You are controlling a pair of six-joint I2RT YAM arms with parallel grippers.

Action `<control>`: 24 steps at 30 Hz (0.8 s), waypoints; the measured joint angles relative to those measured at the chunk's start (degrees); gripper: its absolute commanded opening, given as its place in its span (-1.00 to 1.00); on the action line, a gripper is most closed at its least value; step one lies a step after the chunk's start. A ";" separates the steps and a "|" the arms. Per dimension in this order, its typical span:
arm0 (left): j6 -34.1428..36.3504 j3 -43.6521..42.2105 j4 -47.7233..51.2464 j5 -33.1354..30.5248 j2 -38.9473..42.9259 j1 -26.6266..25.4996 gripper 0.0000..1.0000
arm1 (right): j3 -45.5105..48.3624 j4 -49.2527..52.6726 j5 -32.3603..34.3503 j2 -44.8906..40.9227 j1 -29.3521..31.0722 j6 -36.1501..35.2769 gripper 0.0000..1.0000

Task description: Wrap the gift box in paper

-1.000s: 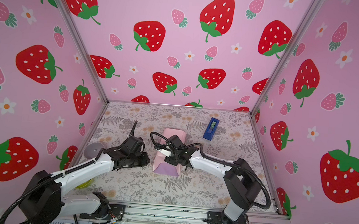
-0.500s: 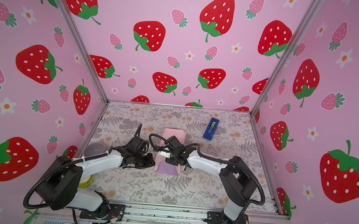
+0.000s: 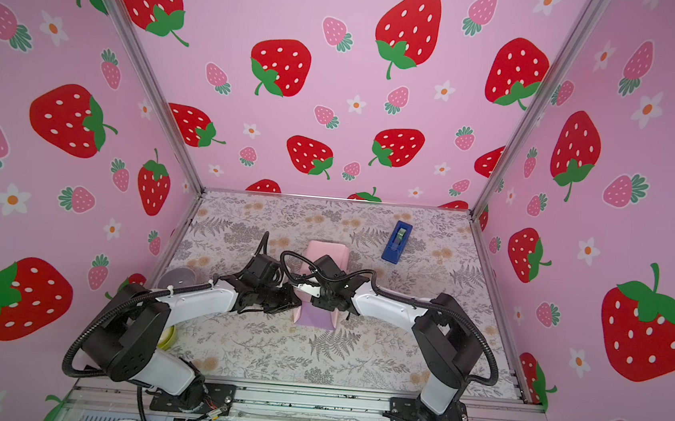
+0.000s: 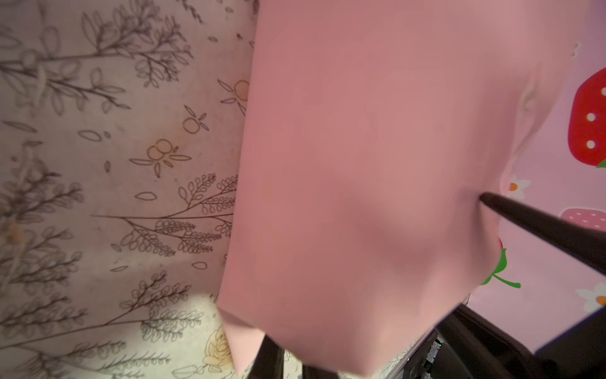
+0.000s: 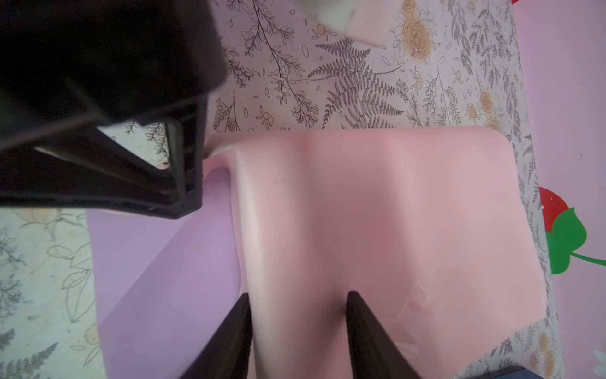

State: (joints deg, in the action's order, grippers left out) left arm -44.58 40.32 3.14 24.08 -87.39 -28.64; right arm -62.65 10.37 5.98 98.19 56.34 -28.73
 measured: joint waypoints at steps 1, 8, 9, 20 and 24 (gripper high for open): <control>-0.11 -0.15 -0.02 -0.09 0.26 0.00 -0.72 | 0.00 0.00 0.00 0.00 0.00 0.00 -0.04; 0.66 -1.97 5.95 -7.19 12.41 0.00 -0.66 | 0.00 -0.02 -0.07 0.00 0.00 0.07 -0.05; 1.05 -1.95 7.15 -8.90 14.38 0.00 -0.66 | 0.00 -0.02 -0.07 0.00 0.00 0.07 -0.05; 5.18 1.90 13.35 -11.82 3.39 1.38 -0.71 | 0.00 -0.02 -0.24 0.02 0.00 0.04 -0.04; 5.60 2.64 11.43 -8.59 0.42 1.09 -0.73 | 0.00 -0.02 -0.26 0.02 0.00 0.04 -0.04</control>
State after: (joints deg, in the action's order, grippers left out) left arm -38.98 42.96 14.57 15.49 -86.98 -27.55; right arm -62.65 10.35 5.72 98.21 56.34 -28.69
